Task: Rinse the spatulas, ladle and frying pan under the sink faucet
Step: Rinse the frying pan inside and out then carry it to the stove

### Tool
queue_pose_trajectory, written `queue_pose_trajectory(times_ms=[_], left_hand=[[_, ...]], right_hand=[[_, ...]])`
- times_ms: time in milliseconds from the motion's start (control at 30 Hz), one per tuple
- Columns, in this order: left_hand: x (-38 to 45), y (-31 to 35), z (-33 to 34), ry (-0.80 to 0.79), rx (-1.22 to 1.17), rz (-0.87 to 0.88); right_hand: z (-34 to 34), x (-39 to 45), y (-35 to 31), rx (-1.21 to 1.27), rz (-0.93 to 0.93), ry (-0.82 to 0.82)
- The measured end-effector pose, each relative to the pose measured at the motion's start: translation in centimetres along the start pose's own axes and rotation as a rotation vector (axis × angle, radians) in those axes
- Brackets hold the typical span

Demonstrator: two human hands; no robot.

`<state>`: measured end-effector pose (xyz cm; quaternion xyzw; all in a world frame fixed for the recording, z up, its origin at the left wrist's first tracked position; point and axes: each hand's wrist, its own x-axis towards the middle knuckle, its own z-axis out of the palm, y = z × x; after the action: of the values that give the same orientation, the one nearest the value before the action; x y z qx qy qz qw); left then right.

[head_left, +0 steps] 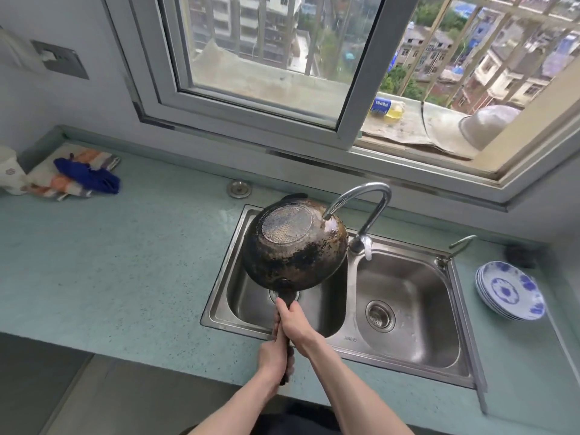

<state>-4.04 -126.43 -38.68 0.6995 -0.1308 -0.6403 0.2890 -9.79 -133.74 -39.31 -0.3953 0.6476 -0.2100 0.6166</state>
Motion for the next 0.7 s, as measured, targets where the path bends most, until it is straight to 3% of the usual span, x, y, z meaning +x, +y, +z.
queue_pose_trajectory(times_ms=[700], left_hand=[[0.1,1.5,5.0,-0.106,-0.012,-0.043]], right_hand=[[-4.7,0.7,0.0,-0.037,-0.036,0.056]])
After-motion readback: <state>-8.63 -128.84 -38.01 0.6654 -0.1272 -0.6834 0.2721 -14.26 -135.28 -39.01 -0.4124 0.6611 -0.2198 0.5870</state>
